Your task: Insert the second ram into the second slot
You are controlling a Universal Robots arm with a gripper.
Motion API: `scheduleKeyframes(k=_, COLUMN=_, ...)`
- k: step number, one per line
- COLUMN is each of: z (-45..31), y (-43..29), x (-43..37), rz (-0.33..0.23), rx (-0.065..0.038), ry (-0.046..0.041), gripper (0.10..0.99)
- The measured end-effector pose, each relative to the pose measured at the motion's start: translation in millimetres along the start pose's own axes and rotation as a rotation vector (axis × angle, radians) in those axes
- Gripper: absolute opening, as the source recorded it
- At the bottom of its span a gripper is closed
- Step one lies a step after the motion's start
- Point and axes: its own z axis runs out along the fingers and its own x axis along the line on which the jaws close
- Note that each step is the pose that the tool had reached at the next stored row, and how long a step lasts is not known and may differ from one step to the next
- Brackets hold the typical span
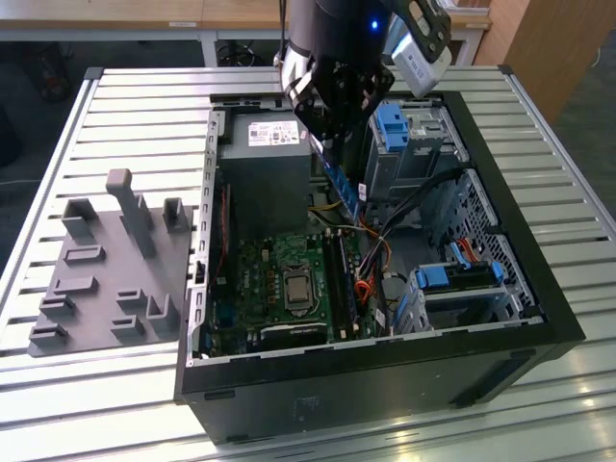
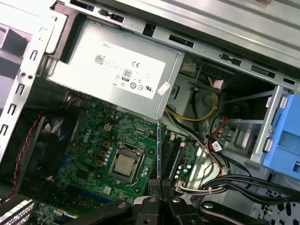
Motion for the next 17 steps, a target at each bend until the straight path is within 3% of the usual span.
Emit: scheduleKeyframes(k=17, z=1.9, y=-0.1, x=0.0, rz=0.25, rx=0.0, ry=-0.0087, gripper=0.114)
